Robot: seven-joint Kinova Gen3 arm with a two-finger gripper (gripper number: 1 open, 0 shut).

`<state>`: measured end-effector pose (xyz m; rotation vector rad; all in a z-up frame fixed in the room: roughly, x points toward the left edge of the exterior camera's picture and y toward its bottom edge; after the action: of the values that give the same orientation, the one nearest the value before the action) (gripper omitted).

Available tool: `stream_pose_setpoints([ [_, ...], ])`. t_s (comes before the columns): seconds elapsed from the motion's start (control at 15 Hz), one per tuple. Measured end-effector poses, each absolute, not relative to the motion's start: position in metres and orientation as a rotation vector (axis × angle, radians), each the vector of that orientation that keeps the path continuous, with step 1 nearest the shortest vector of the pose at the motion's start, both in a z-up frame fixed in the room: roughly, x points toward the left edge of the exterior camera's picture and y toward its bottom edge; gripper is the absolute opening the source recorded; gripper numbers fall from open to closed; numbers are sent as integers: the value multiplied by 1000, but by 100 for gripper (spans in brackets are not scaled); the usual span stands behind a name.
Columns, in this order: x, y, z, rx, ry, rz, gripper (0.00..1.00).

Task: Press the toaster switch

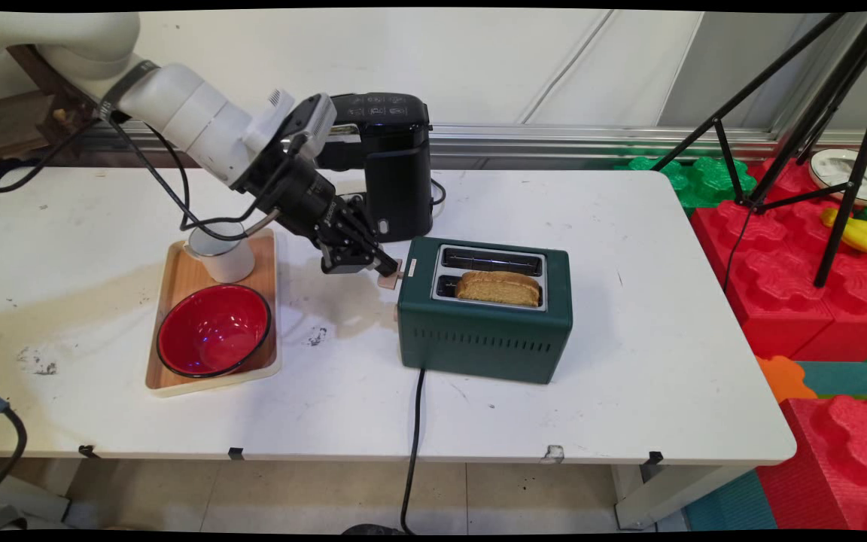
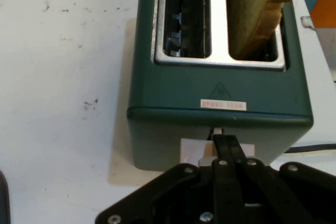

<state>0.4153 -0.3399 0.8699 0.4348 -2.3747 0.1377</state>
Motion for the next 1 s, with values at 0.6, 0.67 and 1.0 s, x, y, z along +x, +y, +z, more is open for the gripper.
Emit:
stream_pose_setpoints([
  [0.6,411,-344,849,454,-2396,133,0],
  [0.67,411,-344,847,456,-2398,131,0],
  [1.0,412,-346,840,462,-2406,133,0],
])
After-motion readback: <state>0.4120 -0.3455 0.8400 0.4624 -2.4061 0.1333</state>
